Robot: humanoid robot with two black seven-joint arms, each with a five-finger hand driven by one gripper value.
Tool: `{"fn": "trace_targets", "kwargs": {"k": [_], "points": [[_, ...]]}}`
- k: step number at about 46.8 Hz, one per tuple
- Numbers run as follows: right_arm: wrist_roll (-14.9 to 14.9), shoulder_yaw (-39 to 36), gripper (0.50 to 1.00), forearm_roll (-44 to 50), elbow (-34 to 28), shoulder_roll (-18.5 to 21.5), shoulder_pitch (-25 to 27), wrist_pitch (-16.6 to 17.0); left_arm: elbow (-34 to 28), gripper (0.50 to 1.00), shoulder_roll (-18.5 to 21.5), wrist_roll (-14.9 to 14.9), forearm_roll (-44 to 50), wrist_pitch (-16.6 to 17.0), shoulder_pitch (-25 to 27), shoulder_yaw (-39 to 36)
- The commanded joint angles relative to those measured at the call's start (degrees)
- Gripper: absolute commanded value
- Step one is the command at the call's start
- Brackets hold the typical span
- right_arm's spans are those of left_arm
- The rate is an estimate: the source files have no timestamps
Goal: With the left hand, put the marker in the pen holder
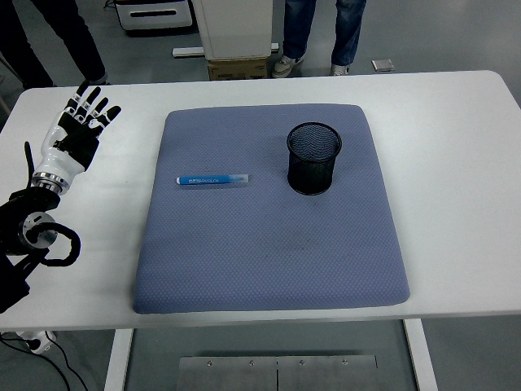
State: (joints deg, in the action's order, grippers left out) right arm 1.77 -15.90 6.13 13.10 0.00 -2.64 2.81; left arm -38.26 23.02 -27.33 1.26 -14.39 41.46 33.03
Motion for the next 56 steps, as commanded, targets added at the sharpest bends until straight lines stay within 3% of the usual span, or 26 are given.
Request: {"fn": "trace_targets", "kwargs": {"k": [1, 14, 15, 17, 18, 28, 35, 36, 43, 49, 56], "points": [[-0.01, -0.01, 1.000, 0.02, -0.01, 0.00, 0.00, 0.00, 0.12, 1.000, 0.53, 0.00, 0.06, 0.06, 3.62, -5.77], [-0.01, -0.01, 1.000, 0.02, -0.01, 0.00, 0.00, 0.00, 0.12, 1.000, 2.55, -0.09, 0.94, 0.15, 12.94, -24.51], [-0.01, -0.01, 1.000, 0.02, -0.01, 0.00, -0.09, 0.00, 0.12, 1.000, 2.64, -0.09, 0.85, 0.15, 14.94, -29.82], [-0.01, -0.01, 1.000, 0.02, -0.01, 0.00, 0.00, 0.00, 0.12, 1.000, 2.64, -0.09, 0.85, 0.15, 15.84, -31.98], [-0.01, -0.01, 1.000, 0.02, -0.01, 0.00, 0.00, 0.00, 0.03, 1.000, 2.73, -0.09, 0.93, 0.15, 18.45, -37.72], [-0.01, -0.01, 1.000, 0.02, -0.01, 0.00, 0.00, 0.00, -1.81, 1.000, 2.73, -0.53, 1.29, -0.11, 28.93, -55.26], [-0.01, -0.01, 1.000, 0.02, -0.01, 0.00, 0.00, 0.00, -5.07, 1.000, 2.11, -0.88, 0.67, -0.29, 34.65, -63.71], [-0.01, -0.01, 1.000, 0.02, -0.01, 0.00, 0.00, 0.00, -6.55, 1.000, 1.77, -0.97, 0.58, -0.29, 37.70, -68.15], [-0.01, -0.01, 1.000, 0.02, -0.01, 0.00, 0.00, 0.00, -8.67, 1.000, -2.01, -0.88, 0.50, -0.20, 44.13, -81.01], [-0.01, -0.01, 1.000, 0.02, -0.01, 0.00, 0.00, 0.00, -9.37, 1.000, -2.37, -0.62, -0.64, -0.46, 46.78, -85.33], [-0.01, -0.01, 1.000, 0.02, -0.01, 0.00, 0.00, 0.00, -12.71, 1.000, -2.37, -0.44, -11.18, -0.46, 49.32, -85.94]]}}
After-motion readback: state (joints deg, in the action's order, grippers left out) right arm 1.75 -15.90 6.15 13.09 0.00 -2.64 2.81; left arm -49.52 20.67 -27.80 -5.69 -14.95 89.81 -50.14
